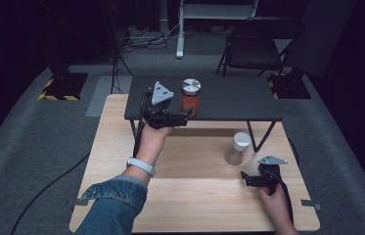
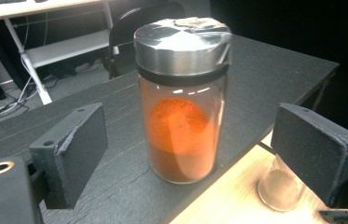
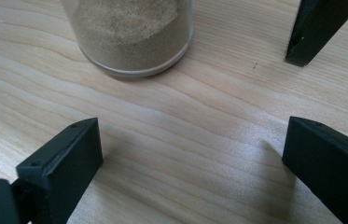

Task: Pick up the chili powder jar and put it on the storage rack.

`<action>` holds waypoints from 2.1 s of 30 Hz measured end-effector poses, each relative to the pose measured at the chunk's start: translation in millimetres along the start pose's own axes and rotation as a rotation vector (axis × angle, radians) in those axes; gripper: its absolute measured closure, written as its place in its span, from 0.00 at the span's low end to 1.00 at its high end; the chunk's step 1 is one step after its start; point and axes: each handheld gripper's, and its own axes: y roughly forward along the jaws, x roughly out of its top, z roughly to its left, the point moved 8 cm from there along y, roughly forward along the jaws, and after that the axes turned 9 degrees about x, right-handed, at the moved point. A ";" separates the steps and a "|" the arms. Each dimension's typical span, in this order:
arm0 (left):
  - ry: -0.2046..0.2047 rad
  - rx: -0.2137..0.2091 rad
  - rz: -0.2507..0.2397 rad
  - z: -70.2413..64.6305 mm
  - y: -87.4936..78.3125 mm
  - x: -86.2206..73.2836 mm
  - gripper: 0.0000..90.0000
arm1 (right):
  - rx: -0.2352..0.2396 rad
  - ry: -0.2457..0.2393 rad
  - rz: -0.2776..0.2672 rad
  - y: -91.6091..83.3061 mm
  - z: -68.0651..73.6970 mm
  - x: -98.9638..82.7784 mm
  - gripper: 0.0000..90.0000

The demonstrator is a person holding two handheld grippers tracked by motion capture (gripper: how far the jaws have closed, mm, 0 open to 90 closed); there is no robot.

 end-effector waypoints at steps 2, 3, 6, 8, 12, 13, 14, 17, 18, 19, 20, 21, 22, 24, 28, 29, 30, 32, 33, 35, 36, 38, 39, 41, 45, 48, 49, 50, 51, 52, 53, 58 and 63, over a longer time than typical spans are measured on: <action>0.008 -0.002 -0.001 -0.1 -4.3 -1.9 0.12 | 0.000 0.000 0.000 0.1 -0.1 0.1 0.05; 0.006 -0.004 -0.004 -0.4 -6.3 -3.6 0.12 | 0.000 -0.001 0.000 0.2 -0.1 0.1 0.05; 0.008 -0.007 -0.008 -1.9 -11.8 -9.6 0.12 | 0.000 -0.001 0.000 0.2 -0.1 0.1 0.05; 0.008 -0.010 -0.011 -2.9 -14.9 -15.1 0.12 | 0.001 0.000 0.001 0.1 0.0 0.1 0.05; 0.005 -0.015 0.003 -2.4 -17.7 -26.9 0.12 | 0.000 -0.001 0.001 0.1 -0.1 0.1 0.05; 0.001 -0.015 0.004 -2.0 -18.2 -30.1 0.12 | 0.000 -0.001 0.001 0.1 -0.1 0.1 0.05; -0.002 -0.015 0.007 -1.4 -18.7 -33.0 0.12 | 0.000 -0.001 0.001 0.1 -0.1 0.1 0.05; -0.015 -0.012 0.011 -0.3 -19.8 -42.4 0.12 | 0.000 -0.001 0.001 0.1 -0.1 0.1 0.05; -0.017 -0.012 0.013 0.0 -20.2 -45.4 0.12 | 0.000 -0.001 0.001 0.1 -0.1 0.1 0.05; -0.020 -0.012 0.014 0.1 -20.7 -48.5 0.12 | 0.000 -0.001 0.001 0.1 -0.1 0.1 0.05; -0.023 -0.012 0.015 0.1 -21.1 -51.5 0.12 | 0.000 -0.001 0.001 0.1 -0.1 0.1 0.05; -0.026 -0.011 0.017 -0.1 -21.5 -54.4 0.12 | 0.000 -0.001 0.001 0.1 -0.1 0.1 0.05; -0.021 -0.011 0.020 -0.1 -21.9 -56.9 0.12 | 0.000 -0.001 0.001 0.1 -0.1 0.1 0.05; -0.006 -0.002 0.029 -0.4 -22.1 -61.2 0.12 | 0.000 -0.001 0.001 0.1 -0.1 0.1 0.05; 0.003 0.014 0.046 0.4 -23.2 -72.3 0.12 | 0.000 -0.002 0.001 0.1 -0.1 0.1 0.05; 0.005 0.016 0.049 0.3 -23.6 -75.0 0.12 | 0.000 -0.001 0.001 0.1 -0.1 0.1 0.05; 0.004 0.017 0.052 0.1 -23.8 -77.2 0.12 | 0.000 -0.001 0.001 0.1 -0.1 0.1 0.05; 0.005 0.019 0.061 -0.4 -24.0 -83.0 0.12 | 0.000 -0.001 0.001 0.1 -0.1 0.1 0.05; 0.003 0.020 0.064 -0.7 -24.0 -86.2 0.12 | 0.000 -0.002 0.001 0.1 -0.1 0.1 0.05; -0.006 0.023 0.072 -1.4 -23.8 -94.0 0.12 | 0.000 -0.002 0.001 0.1 -0.1 0.1 0.05; -0.008 0.024 0.076 -1.5 -23.7 -97.6 0.12 | 0.000 -0.001 0.001 0.1 -0.1 0.1 0.05; -0.010 0.027 0.087 -2.4 -23.4 -103.9 0.12 | 0.000 -0.001 0.001 0.1 -0.1 0.1 0.05; -0.009 0.028 0.094 -3.3 -23.0 -108.6 0.12 | 0.000 -0.001 0.001 0.1 -0.1 0.1 0.05; -0.003 0.033 0.110 -4.0 -22.7 -114.3 0.12 | 0.000 -0.002 0.001 0.1 -0.1 0.1 0.05; -0.010 0.040 0.129 -2.7 -22.8 -126.1 0.12 | 0.000 -0.002 0.001 0.1 -0.1 0.1 0.05; -0.017 0.045 0.137 -2.5 -23.3 -133.3 0.12 | 0.000 -0.001 0.001 0.1 -0.1 0.1 0.05; -0.018 0.046 0.142 -2.6 -23.3 -135.5 0.12 | 0.000 -0.002 0.001 0.1 -0.1 0.1 0.05; -0.019 0.048 0.144 -3.0 -23.2 -138.0 0.12 | 0.000 -0.002 0.001 0.1 -0.1 0.1 0.05; -0.021 0.048 0.149 -3.6 -23.1 -140.5 0.12 | 0.000 -0.002 0.001 0.1 -0.1 0.1 0.05; -0.021 0.049 0.155 -4.7 -22.7 -144.0 0.12 | 0.000 -0.002 0.001 0.1 -0.1 0.1 0.05; -0.021 0.048 0.159 -5.4 -22.2 -146.2 0.12 | 0.000 -0.002 0.001 0.1 -0.1 0.1 0.05; -0.015 0.046 0.197 -9.4 -17.8 -160.0 0.12 | 0.000 -0.002 0.001 0.1 -0.1 0.1 0.05; -0.050 0.046 0.230 -9.6 -12.7 -175.6 0.12 | 0.000 -0.002 0.001 0.1 -0.1 0.1 0.05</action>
